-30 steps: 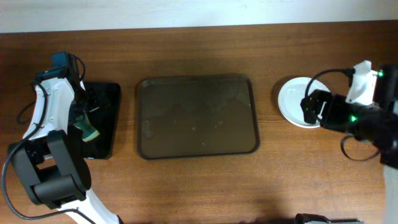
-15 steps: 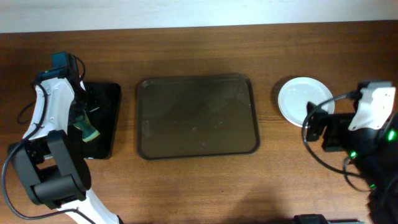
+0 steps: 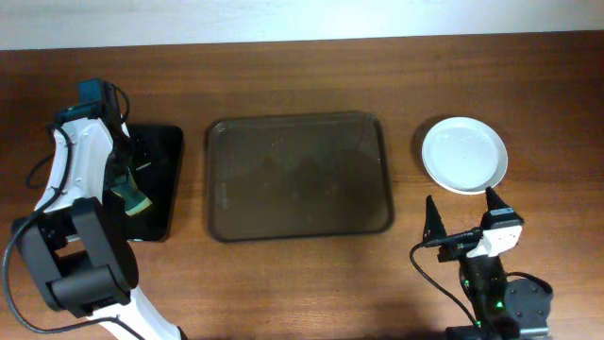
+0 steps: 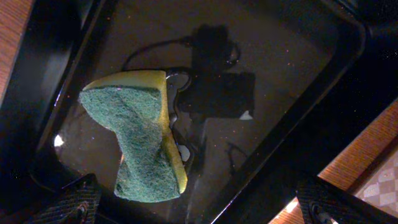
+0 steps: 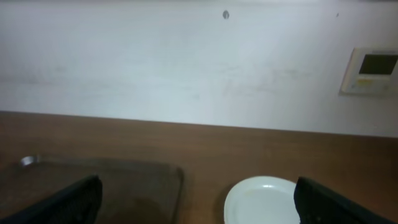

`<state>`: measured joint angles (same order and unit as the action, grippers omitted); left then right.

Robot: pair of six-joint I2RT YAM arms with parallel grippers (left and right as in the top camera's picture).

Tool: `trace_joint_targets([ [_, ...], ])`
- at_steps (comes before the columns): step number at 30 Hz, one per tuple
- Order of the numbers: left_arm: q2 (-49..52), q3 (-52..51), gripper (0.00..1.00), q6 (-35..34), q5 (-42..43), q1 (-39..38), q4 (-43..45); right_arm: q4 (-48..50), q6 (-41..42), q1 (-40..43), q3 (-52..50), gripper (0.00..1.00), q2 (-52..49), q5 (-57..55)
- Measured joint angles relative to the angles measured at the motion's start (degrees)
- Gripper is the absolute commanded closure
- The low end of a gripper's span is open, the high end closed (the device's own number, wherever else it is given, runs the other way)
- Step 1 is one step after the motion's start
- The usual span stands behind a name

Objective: Clean dirty plates on tray and stack at the side

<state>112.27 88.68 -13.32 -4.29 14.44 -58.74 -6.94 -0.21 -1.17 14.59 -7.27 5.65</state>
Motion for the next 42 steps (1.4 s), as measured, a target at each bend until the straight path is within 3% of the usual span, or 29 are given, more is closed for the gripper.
trace_joint_targets([
  [10,0.0,0.0,0.01,-0.02,-0.02,0.0,0.02,13.7,0.2,0.0,-12.98,0.01,3.45,0.48],
  [16,0.0,0.0,0.01,0.0,-0.02,-0.02,0.07,3.48,0.28,-0.11,-13.99,0.02,6.4,1.84],
  [35,-0.52,-0.04,0.01,0.0,-0.07,-0.22,0.02,3.48,0.42,-0.15,-13.99,0.02,6.47,1.97],
  [37,-3.21,-0.44,0.01,0.0,-0.11,-1.4,0.0,3.48,0.44,-0.15,-13.99,0.02,6.47,1.97],
  [42,-22.51,-0.57,0.01,0.0,-0.02,-12.59,0.07,3.5,0.44,-0.15,-13.99,0.02,6.47,1.97],
])
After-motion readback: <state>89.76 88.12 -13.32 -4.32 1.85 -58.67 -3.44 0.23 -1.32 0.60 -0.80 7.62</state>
